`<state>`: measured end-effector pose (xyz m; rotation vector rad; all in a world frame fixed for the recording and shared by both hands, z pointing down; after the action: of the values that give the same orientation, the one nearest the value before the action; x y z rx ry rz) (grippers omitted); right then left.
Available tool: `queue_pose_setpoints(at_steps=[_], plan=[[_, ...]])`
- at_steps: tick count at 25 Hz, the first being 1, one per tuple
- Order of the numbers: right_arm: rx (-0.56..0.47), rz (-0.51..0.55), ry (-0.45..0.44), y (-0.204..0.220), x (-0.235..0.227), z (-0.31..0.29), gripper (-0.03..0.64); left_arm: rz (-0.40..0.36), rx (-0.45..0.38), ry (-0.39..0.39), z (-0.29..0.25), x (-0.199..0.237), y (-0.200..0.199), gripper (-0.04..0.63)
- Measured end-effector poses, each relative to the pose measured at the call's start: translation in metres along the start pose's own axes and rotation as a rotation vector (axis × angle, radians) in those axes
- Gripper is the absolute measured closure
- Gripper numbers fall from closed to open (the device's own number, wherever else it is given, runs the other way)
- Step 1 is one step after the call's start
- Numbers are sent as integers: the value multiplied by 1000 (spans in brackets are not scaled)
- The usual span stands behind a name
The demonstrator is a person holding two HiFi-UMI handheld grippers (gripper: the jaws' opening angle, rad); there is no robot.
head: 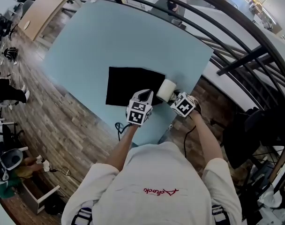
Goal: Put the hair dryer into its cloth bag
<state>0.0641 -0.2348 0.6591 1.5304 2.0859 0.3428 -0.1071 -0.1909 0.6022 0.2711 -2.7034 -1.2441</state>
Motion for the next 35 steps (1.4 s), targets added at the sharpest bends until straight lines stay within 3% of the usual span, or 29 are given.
queue_pose_setpoints(at_steps=[13,23,35], plan=[[269,154,-65,-11,-2,-31,400,-3,-1,29,1,3,2,581],[417,349,-27,-11,-1,-34,401,-8,4,45,-1,1,2,581],[436,399,-28,-24,-2,-43,400,-12,2,51,-2,-2,1,581]])
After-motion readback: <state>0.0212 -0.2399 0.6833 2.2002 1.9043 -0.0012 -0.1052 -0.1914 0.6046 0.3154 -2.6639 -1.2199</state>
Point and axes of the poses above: the fingertips, and each gripper's own axes: z backward along the fingers, x to its left, y out of its underside, the point moved 9 cm from there along z, backward along the fingers, and after that the axes turned 10 degrees about -y, right-handed, at the moved point
